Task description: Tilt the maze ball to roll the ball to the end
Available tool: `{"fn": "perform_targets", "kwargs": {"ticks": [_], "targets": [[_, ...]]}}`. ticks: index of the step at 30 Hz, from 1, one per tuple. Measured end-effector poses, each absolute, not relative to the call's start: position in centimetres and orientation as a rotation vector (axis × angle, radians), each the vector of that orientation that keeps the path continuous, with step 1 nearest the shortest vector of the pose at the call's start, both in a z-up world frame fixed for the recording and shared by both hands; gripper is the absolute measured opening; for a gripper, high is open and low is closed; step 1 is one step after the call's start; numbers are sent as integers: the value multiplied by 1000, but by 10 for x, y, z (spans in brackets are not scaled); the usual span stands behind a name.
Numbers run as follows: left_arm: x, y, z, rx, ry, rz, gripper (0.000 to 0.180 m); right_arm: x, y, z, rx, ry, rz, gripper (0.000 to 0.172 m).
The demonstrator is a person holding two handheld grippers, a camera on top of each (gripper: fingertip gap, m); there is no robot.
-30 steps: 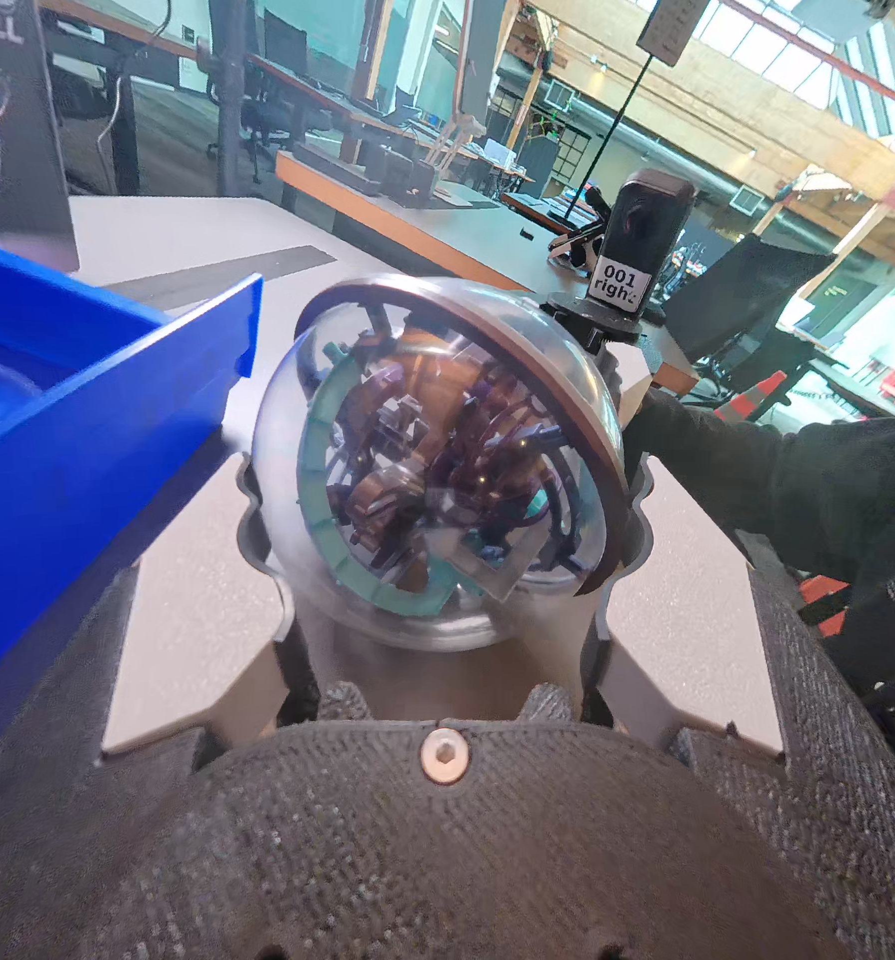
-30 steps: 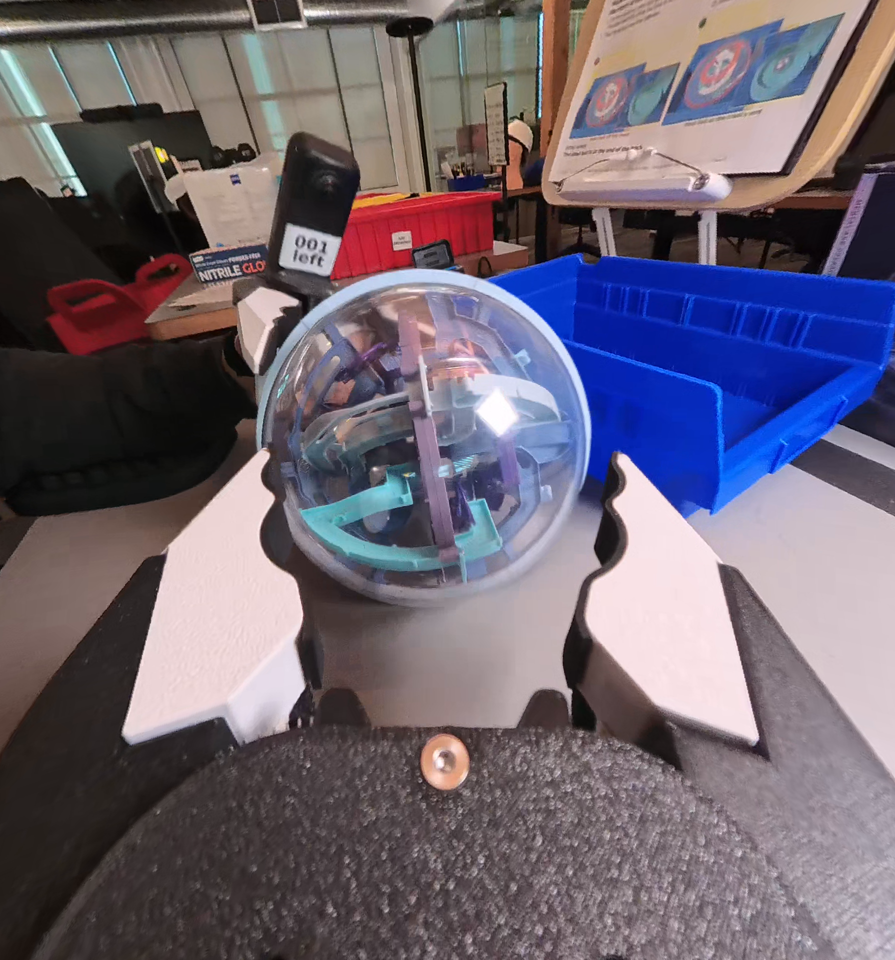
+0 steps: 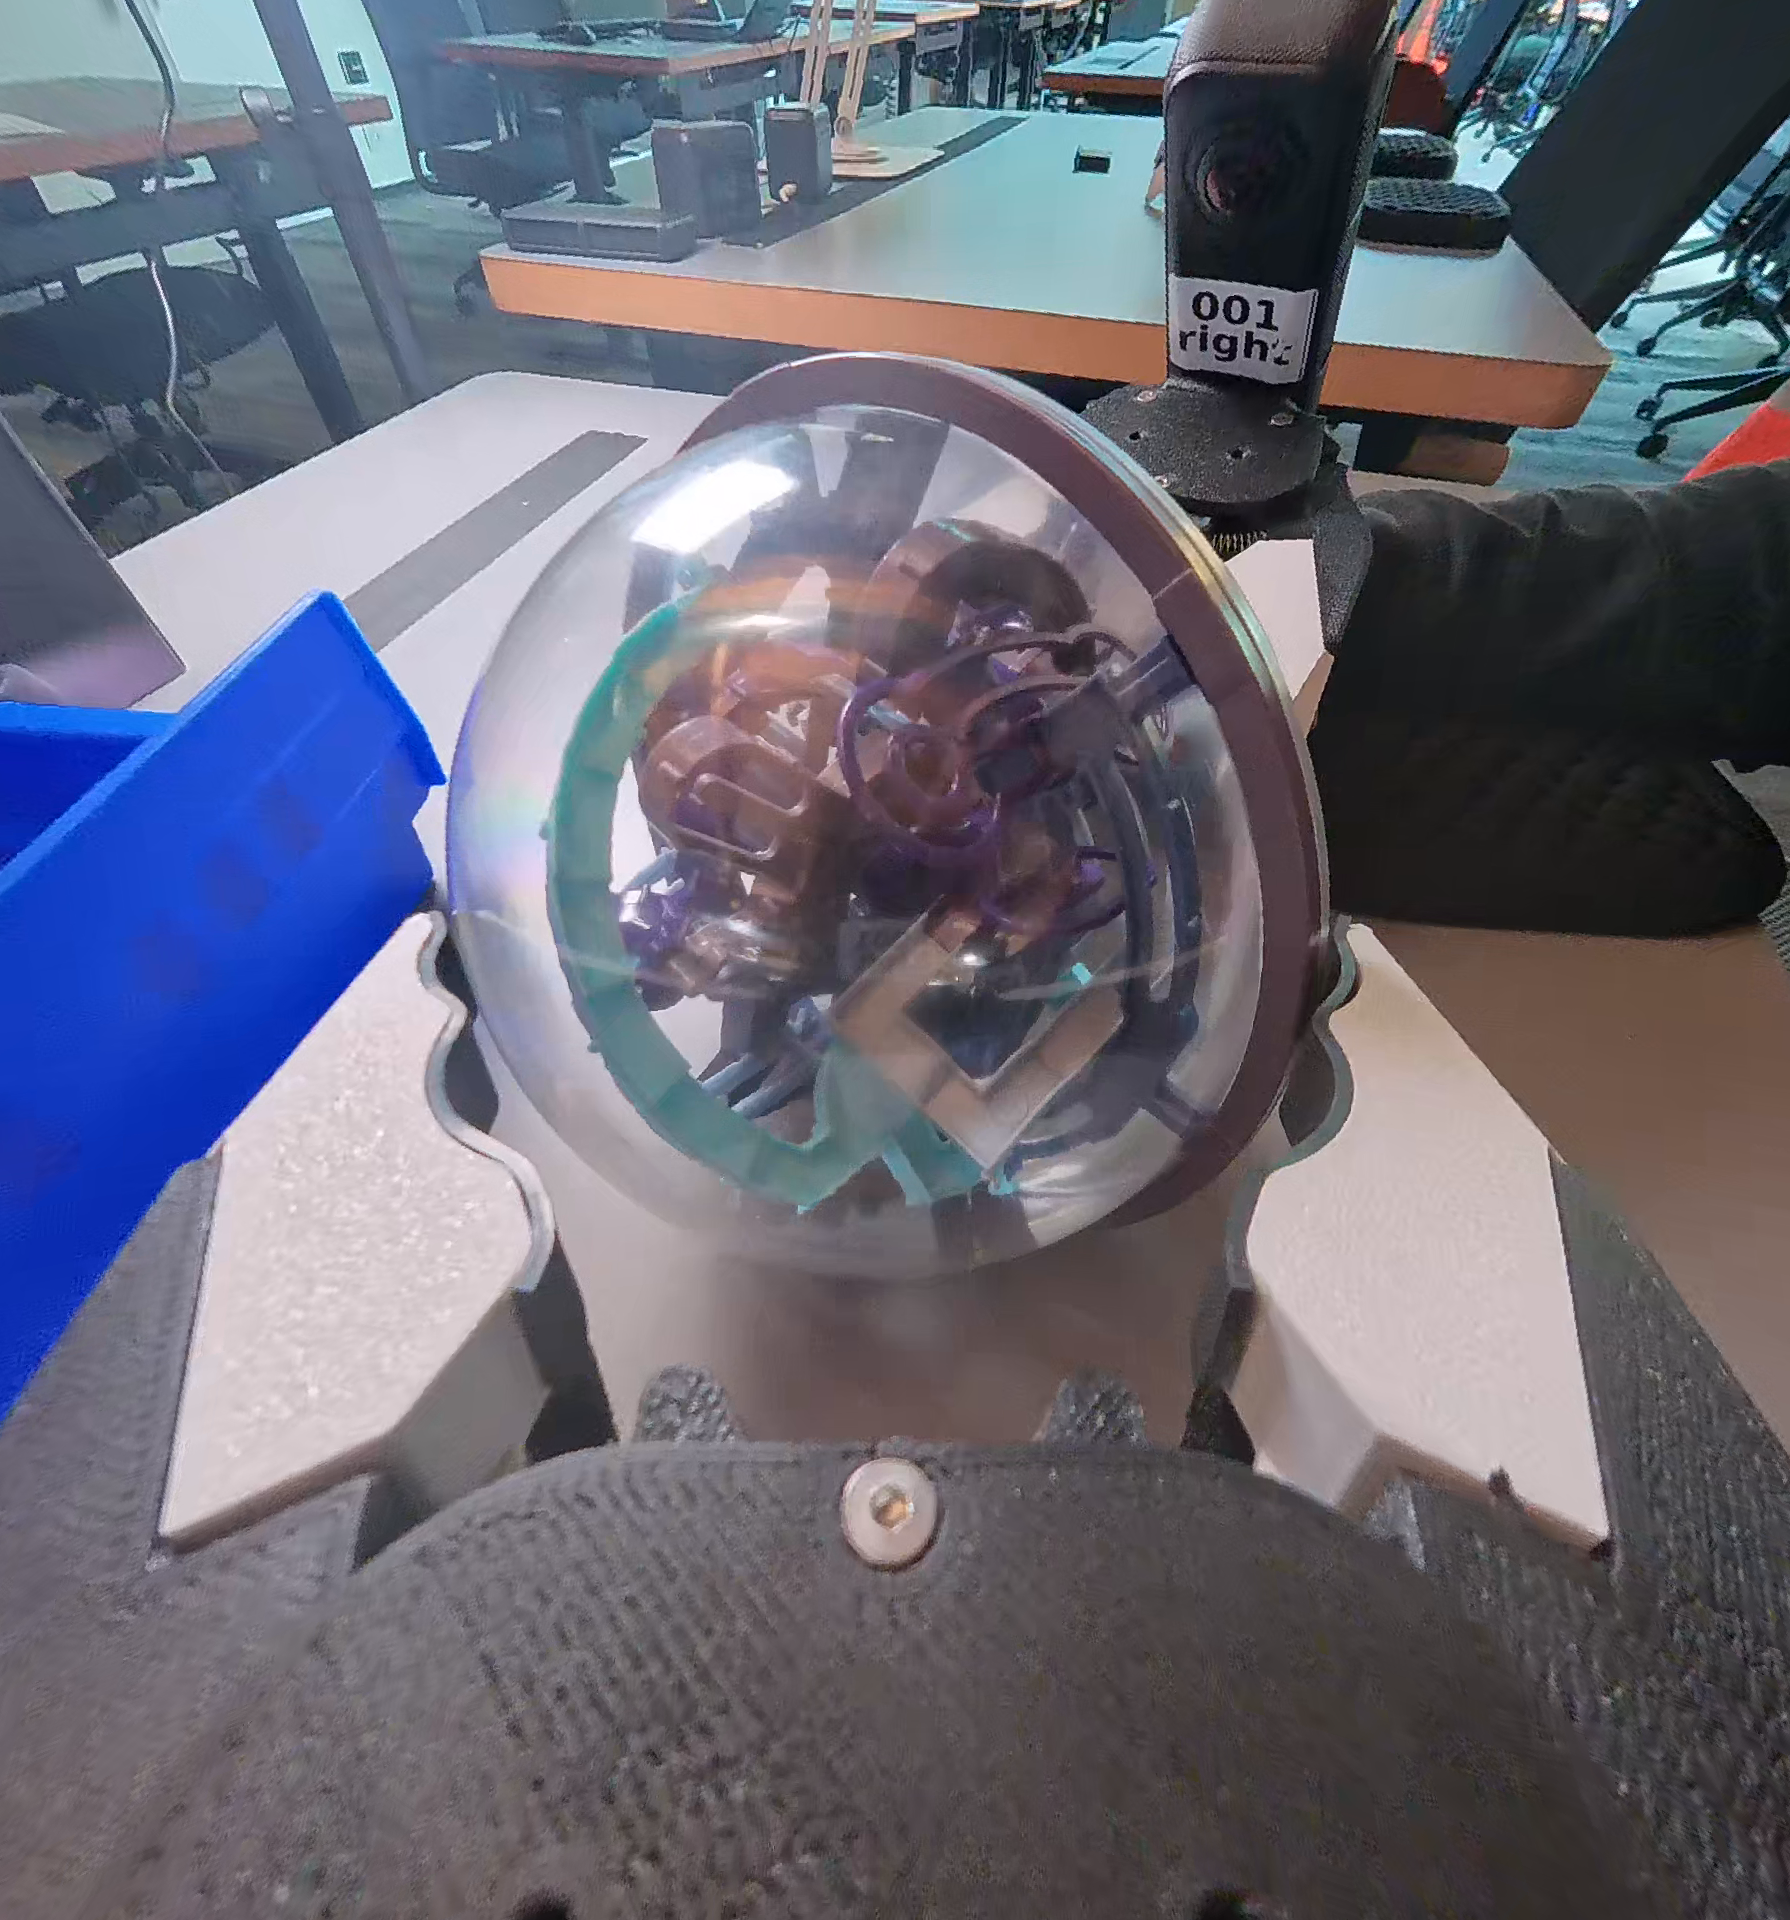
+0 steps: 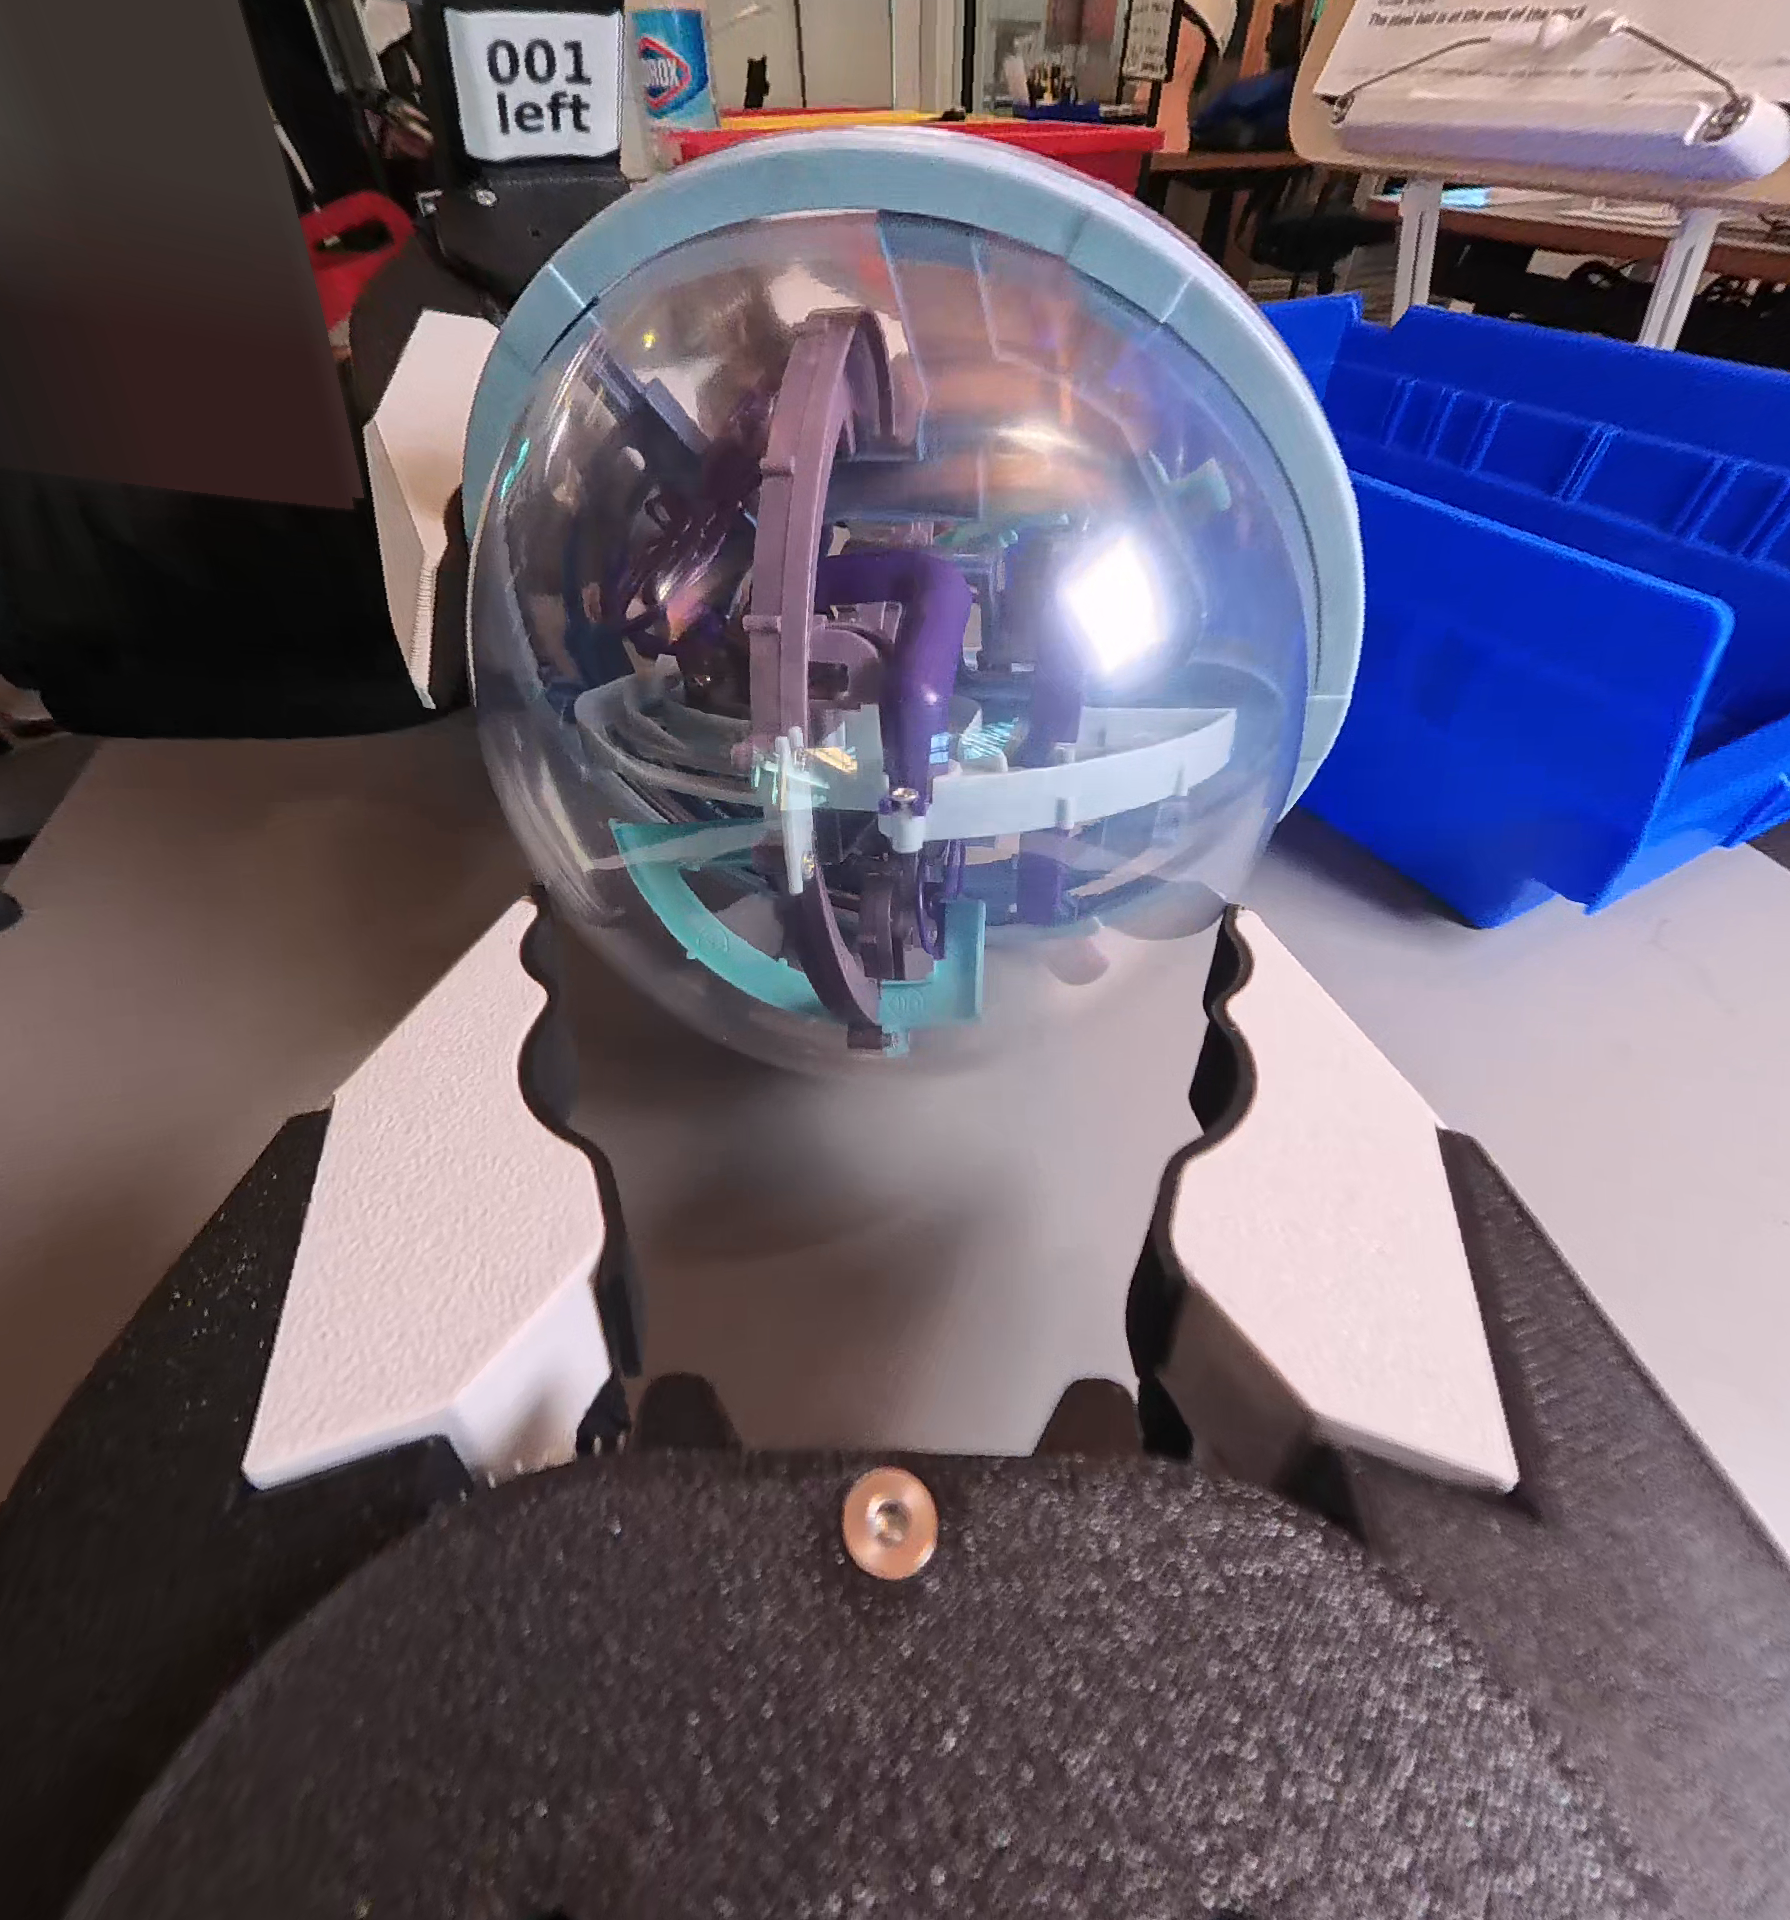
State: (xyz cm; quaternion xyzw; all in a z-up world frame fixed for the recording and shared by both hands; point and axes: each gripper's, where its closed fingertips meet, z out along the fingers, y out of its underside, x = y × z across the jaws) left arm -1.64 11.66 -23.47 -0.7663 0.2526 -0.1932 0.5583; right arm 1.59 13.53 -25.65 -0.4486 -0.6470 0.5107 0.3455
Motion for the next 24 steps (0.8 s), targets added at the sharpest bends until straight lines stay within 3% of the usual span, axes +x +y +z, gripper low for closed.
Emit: {"fn": "perform_targets", "kwargs": {"ticks": [9,17,21,24], "targets": [[-15,112,-228,-1735,672,-509,152,23,134,-265,-1181,-1784,1320,105],[-9,123,-210,-1646,631,-611,145,20,144,-226,-1082,-1596,1337,123],[-12,127,-206,-1633,601,-587,144,18,145,-221,-1061,-1549,1310,122],[-13,119,-203,-1649,602,-635,156,17,145,-221,-1068,-1547,1293,119]]}}
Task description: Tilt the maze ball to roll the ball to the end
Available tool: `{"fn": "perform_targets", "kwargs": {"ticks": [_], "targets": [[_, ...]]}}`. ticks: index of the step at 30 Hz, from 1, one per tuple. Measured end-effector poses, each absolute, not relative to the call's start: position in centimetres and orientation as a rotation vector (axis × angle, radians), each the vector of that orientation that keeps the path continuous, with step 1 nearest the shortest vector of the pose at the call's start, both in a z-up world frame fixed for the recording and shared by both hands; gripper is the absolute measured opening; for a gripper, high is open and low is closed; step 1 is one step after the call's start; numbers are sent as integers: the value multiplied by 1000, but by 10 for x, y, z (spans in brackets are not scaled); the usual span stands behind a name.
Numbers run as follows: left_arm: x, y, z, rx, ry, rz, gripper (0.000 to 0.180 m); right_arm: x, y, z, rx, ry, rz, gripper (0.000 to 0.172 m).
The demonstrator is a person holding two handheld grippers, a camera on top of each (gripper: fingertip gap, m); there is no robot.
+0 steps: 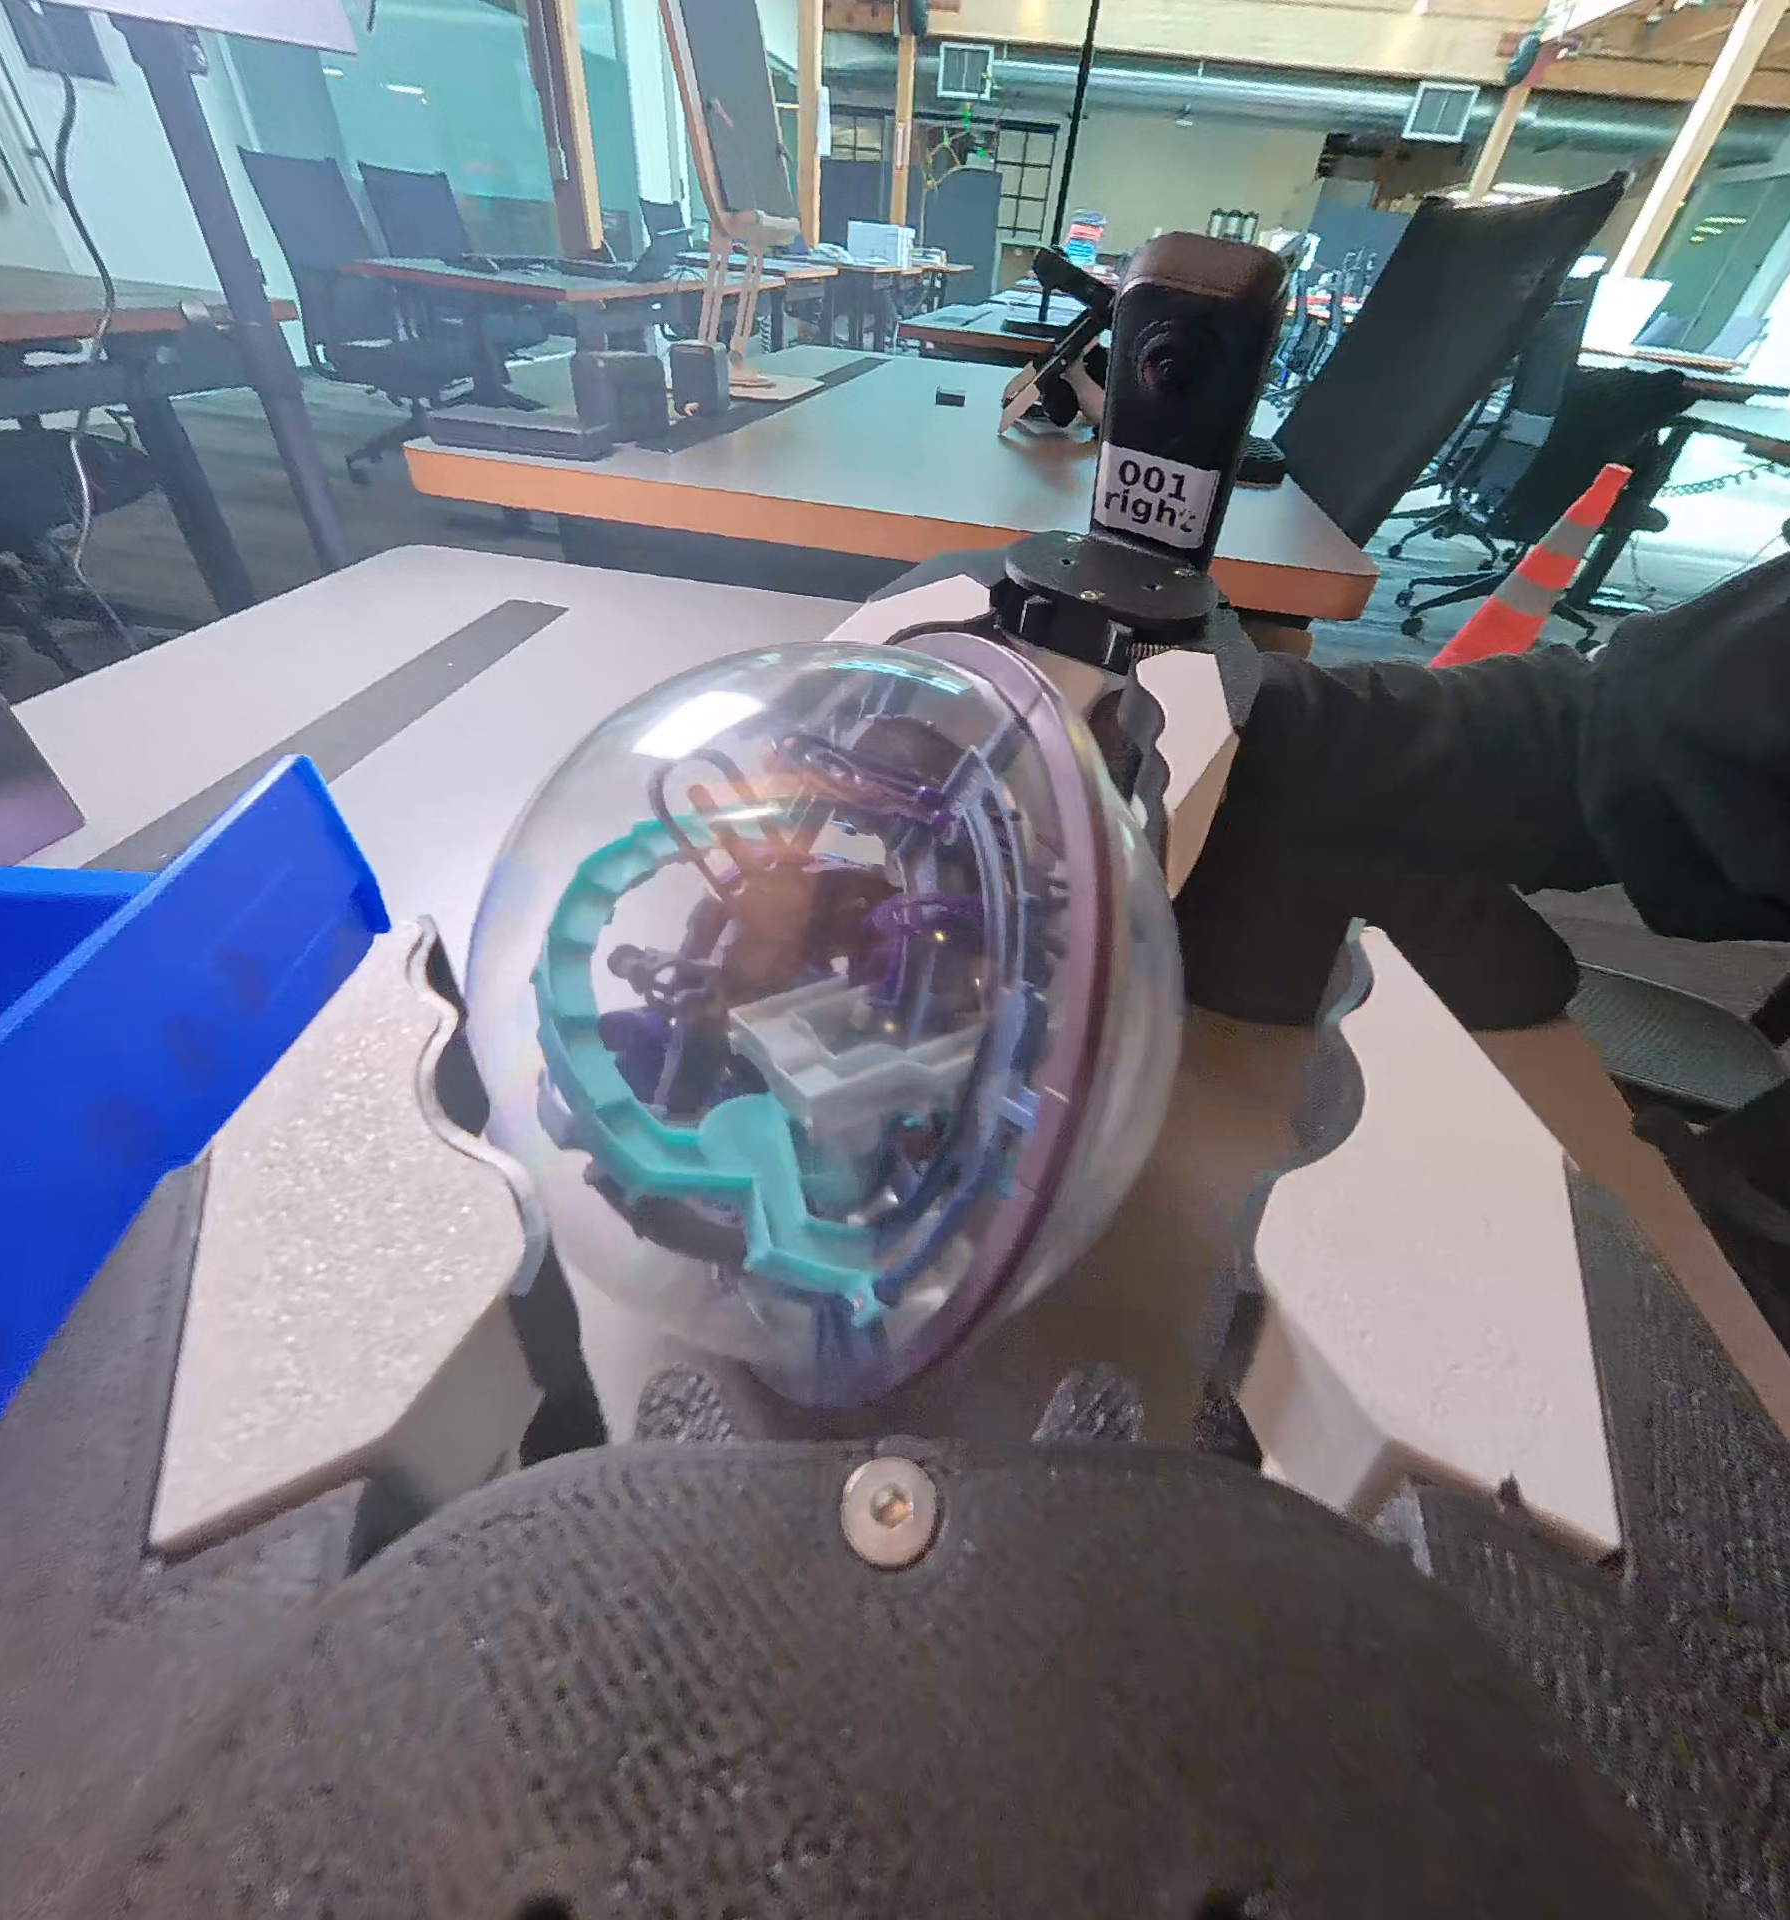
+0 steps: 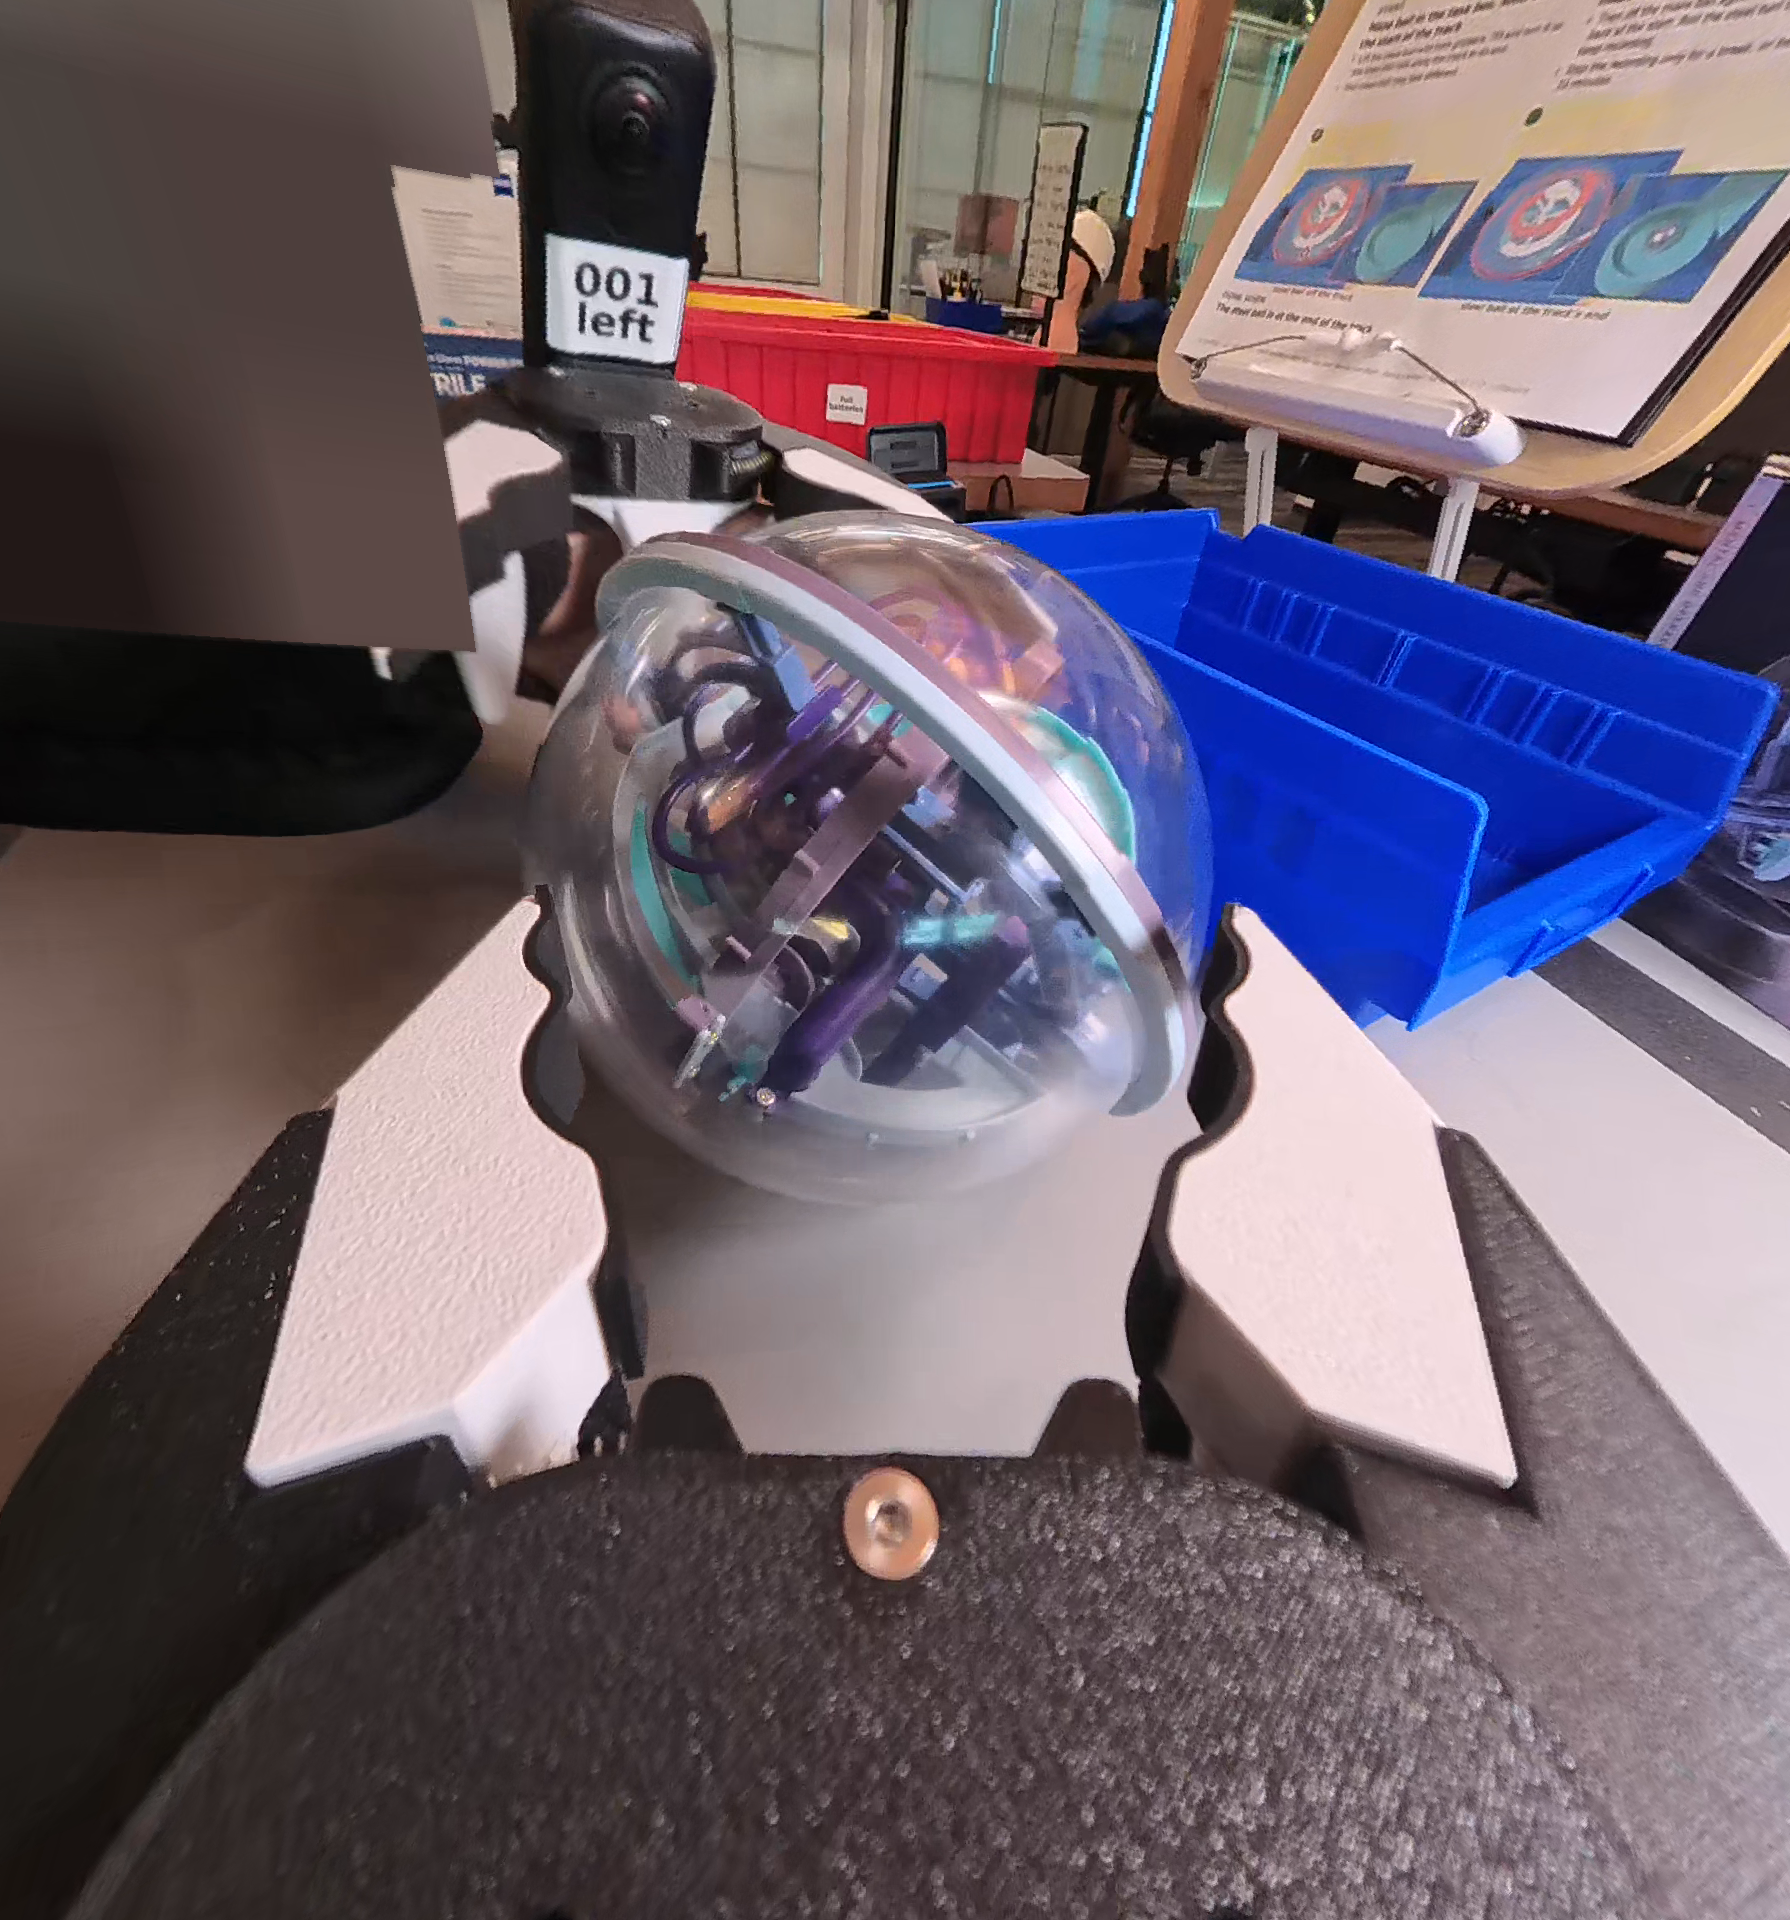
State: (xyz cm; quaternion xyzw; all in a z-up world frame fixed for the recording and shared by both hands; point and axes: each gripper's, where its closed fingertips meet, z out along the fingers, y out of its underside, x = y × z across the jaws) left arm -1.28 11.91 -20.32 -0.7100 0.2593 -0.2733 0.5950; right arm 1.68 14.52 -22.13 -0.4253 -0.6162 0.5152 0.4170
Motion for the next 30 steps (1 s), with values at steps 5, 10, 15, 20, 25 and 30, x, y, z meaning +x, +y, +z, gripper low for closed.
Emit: {"fn": "perform_targets", "kwargs": {"ticks": [5,10,15,20,25,30], "targets": [[-30,117,-234,-1784,557,-636,155,17,148,-225,-1093,-1542,1318,116],[-18,129,-272,-1922,566,-573,153,19,152,-229,-1112,-1539,1333,117],[-22,132,-256,-1863,538,-539,149,19,154,-244,-1233,-1569,1405,116],[-24,128,-242,-1817,537,-520,147,17,147,-257,-1311,-1635,1430,115],[-26,131,-238,-1809,514,-566,145,15,149,-256,-1278,-1624,1379,117],[-26,144,-229,-1797,456,-689,143,12,155,-248,-1194,-1587,1239,124]]}}
